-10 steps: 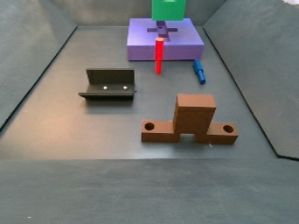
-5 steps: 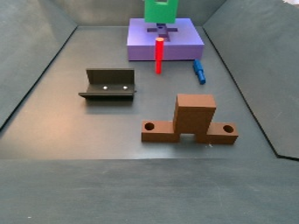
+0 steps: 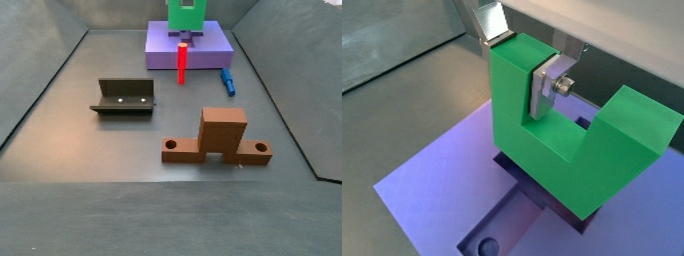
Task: Pick up the green object. Move up. Place the green object on the fixture. Regrasp the green object. Move to above the board. Insert the green object.
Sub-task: Insert the green object.
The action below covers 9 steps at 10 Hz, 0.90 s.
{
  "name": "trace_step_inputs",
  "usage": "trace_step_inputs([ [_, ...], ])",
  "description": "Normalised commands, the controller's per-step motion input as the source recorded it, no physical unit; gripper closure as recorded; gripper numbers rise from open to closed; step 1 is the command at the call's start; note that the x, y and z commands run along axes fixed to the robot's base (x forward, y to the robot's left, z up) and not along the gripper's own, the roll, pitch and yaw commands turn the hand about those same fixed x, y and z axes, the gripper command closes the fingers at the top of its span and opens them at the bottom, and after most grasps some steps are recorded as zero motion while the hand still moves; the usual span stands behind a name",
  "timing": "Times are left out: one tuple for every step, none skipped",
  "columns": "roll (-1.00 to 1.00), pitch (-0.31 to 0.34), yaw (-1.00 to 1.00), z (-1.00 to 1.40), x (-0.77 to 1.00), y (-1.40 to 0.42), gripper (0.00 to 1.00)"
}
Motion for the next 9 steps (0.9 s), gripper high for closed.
trace_step_inputs([
  [-0.01, 0.000, -0.12, -0.05, 0.00, 0.01, 1.00],
  [-0.03, 0.000, -0.01, -0.04, 0.14, 0.00, 1.00],
  [-0.04, 0.000, 0.00, -0.12, 0.14, 0.00, 1.00],
  [-0.05, 0.000, 0.00, -0.16, 0.11, 0.00, 1.00],
  [-0.04, 0.000, 0.00, -0.20, 0.07, 0.00, 1.00],
  [0.00, 0.000, 0.00, -0.22, 0.05, 0.00, 1.00],
  [0.00, 0.000, 0.00, -0.22, 0.00, 0.03, 1.00],
  [-0.01, 0.000, 0.00, -0.21, 0.00, 0.02, 1.00],
  [-0.02, -0.009, -0.01, -0.23, 0.00, 0.00, 1.00],
])
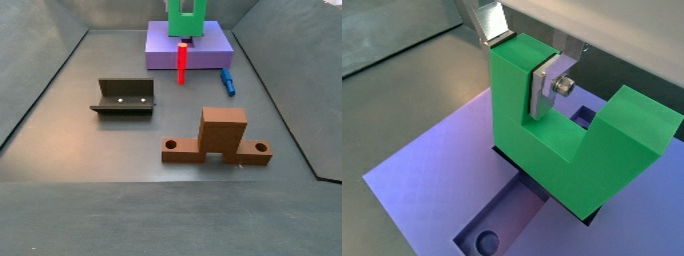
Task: Pick up the green object. Move up. Place the green object on the fixture. Regrasp the green object. Move to above the board. Insert the green object.
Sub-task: Insert the green object.
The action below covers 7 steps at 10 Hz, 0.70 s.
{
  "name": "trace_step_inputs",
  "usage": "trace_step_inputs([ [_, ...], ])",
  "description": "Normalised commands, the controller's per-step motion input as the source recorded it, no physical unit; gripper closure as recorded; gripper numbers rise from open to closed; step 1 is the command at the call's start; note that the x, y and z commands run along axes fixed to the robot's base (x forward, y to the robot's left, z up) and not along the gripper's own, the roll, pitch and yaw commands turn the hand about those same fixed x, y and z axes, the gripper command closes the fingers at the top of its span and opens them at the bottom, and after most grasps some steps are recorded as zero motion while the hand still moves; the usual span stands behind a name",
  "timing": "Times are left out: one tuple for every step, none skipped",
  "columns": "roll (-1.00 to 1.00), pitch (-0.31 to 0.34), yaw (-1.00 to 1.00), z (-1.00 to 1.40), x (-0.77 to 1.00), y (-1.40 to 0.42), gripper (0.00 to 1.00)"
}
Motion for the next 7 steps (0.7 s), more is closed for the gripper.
trace_step_inputs([
  [-0.04, -0.017, -0.02, -0.21, 0.00, 0.00, 1.00],
  [-0.08, -0.043, -0.03, -0.17, -0.15, 0.00, 1.00],
  [-0.09, -0.049, -0.01, -0.11, -0.23, 0.00, 1.00],
  [-0.09, -0.041, 0.00, -0.21, 0.00, 0.00, 1.00],
  [-0.12, -0.010, 0.00, -0.48, 0.00, 0.02, 1.00],
  [-0.05, -0.009, 0.00, -0.72, 0.00, 0.02, 1.00],
  [0.01, 0.000, 0.00, -0.85, 0.00, 0.00, 1.00],
])
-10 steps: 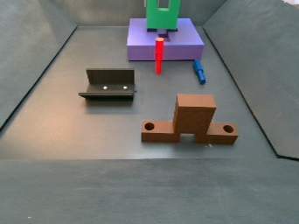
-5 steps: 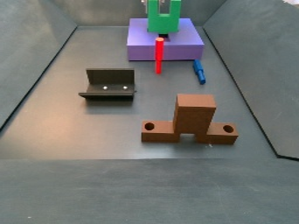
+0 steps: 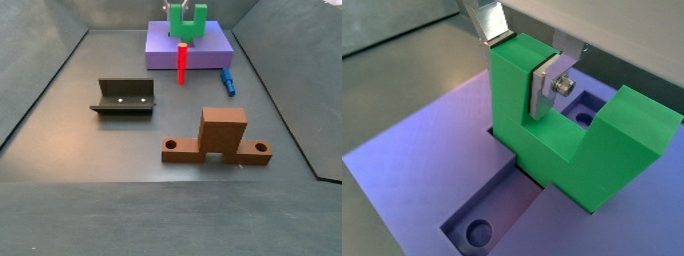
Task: Pick up the green object. Move up. Place the green object on the fixture. Regrasp the green object. Move to above the board. Insert the green object.
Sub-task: Insert the green object.
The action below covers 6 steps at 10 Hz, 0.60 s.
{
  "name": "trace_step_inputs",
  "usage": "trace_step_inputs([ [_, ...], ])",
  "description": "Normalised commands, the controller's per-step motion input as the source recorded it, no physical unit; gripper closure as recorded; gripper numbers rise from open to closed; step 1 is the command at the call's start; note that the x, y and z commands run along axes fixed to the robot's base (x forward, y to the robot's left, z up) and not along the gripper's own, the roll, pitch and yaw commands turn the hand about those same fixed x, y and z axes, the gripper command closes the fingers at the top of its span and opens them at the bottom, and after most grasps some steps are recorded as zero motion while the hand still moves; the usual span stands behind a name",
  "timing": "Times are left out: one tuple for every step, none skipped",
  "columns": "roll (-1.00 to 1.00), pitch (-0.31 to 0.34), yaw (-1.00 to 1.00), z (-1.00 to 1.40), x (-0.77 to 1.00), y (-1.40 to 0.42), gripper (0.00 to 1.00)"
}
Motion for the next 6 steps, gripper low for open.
trace_step_inputs([
  [0.06, 0.000, 0.00, -0.95, -0.02, 0.00, 1.00],
  [0.00, 0.000, -0.02, -1.00, 0.00, 0.00, 1.00],
  [0.00, 0.036, -0.12, -1.00, 0.03, 0.00, 1.00],
  [0.00, 0.040, -0.13, -1.00, 0.07, 0.00, 1.00],
  [-0.04, 0.043, -0.09, -0.05, 0.15, 0.00, 1.00],
  [0.00, 0.000, 0.00, 0.00, 0.00, 0.00, 1.00],
])
